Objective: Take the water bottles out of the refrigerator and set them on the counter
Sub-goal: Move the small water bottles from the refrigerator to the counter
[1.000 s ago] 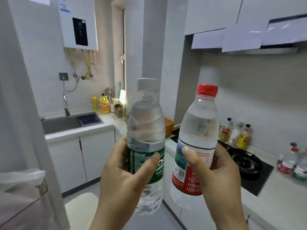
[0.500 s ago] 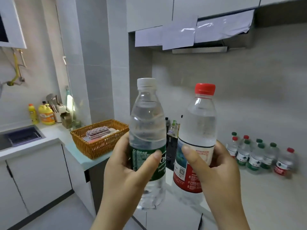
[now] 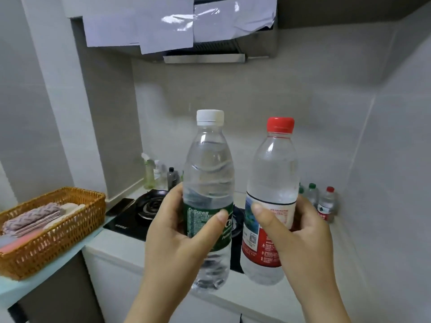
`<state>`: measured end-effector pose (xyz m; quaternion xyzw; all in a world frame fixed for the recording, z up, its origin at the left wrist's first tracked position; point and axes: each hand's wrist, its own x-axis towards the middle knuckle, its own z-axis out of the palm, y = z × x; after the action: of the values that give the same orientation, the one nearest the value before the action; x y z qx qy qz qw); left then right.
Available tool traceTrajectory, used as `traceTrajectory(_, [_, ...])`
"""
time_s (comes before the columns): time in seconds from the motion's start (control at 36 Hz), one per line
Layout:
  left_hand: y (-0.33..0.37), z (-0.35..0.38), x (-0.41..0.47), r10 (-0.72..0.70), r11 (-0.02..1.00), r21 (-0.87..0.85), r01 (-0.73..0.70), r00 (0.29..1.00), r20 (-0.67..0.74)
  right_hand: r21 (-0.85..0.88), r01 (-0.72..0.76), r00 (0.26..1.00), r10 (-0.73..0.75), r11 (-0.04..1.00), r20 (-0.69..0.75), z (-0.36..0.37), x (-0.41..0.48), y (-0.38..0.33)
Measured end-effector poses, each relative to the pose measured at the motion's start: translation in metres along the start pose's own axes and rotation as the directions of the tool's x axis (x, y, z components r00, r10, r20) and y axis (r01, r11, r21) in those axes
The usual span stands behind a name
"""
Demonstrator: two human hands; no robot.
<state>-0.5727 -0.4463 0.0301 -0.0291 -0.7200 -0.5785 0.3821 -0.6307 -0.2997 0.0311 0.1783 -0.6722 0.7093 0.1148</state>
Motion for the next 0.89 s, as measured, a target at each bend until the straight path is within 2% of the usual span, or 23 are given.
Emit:
traceTrajectory(0.22, [-0.035, 0.033, 0.053, -0.022, 0.997, -0.073, 0.032, 0.990, 0.137, -0.052, -0.013, 0.993, 0.006, 0.999, -0.119, -0.005, 0.042, 0.017])
traceTrajectory(0.44, [-0.062, 0.091, 0.083, -0.037, 0.992, -0.112, 0.065, 0.972, 0.233, -0.111, -0.048, 0.971, 0.021, 0.993, -0.237, -0.043, 0.080, 0.043])
traceTrajectory(0.89, [-0.091, 0.221, 0.116, -0.064, 0.973, -0.200, 0.120, 0.962, 0.265, -0.154, -0.031, 0.961, -0.013, 0.988, -0.277, -0.143, 0.165, 0.085])
